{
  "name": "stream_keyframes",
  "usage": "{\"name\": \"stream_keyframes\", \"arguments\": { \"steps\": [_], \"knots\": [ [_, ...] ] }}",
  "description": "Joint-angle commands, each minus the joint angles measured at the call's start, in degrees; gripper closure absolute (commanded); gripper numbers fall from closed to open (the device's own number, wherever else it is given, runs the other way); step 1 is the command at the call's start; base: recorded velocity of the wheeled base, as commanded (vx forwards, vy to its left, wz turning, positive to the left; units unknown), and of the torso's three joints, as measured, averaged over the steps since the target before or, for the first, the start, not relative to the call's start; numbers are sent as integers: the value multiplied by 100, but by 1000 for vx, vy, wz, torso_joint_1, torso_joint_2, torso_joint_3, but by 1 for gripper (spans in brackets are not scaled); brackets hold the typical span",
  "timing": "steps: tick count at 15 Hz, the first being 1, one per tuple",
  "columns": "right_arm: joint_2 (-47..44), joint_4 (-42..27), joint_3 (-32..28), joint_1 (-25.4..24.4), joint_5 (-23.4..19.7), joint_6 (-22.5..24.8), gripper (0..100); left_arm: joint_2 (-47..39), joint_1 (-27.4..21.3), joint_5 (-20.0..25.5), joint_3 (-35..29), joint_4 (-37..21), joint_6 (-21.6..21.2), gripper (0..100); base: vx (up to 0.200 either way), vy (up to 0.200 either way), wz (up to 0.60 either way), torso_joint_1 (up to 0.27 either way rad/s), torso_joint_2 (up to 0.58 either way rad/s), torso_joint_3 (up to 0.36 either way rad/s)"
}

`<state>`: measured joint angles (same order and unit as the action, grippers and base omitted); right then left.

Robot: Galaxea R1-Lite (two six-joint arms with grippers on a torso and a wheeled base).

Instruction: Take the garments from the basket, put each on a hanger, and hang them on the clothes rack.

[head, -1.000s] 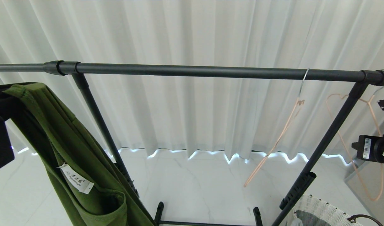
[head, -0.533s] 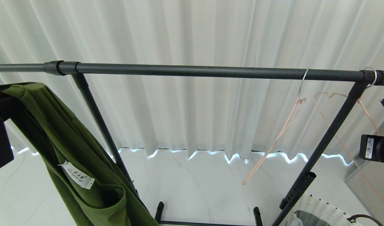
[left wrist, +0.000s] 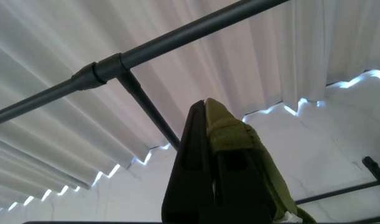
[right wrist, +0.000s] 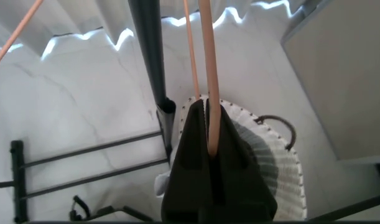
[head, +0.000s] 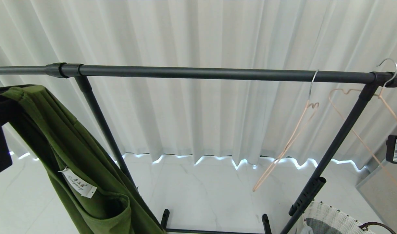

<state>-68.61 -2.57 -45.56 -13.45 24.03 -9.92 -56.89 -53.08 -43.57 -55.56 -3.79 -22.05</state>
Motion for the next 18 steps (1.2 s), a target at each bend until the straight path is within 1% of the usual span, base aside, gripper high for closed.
{"name": "stream_keyframes", "arguments": {
  "steps": [1, 6, 9, 12, 15, 18],
  "knots": [
    [313, 37, 56, 26, -12, 69, 100, 12, -1, -2, 2, 1, -1, 100, 0, 0, 0, 0, 0, 0],
    [814, -6, 126, 44, -30, 122, 100, 29, -1, -11, 2, 1, -1, 100, 0, 0, 0, 0, 0, 0],
    [1166, -50, 381, 44, -47, 157, 100, 29, 8, -29, -7, 1, -10, 100, 0, 0, 0, 0, 0, 0],
    [1429, -235, 504, 44, -74, 201, 100, 29, 166, -29, -7, 1, -1, 100, -200, 0, 0, 4, 6, 2],
    [1473, -314, 504, 44, -74, 201, 100, 64, 184, -29, -7, 1, -10, 100, -200, 0, 0, -2, -1, 5],
    [1473, -314, 513, 35, -100, 333, 100, 73, 184, -29, 2, 1, -10, 100, -200, 0, 0, -1, 2, 6]
  ]
}}
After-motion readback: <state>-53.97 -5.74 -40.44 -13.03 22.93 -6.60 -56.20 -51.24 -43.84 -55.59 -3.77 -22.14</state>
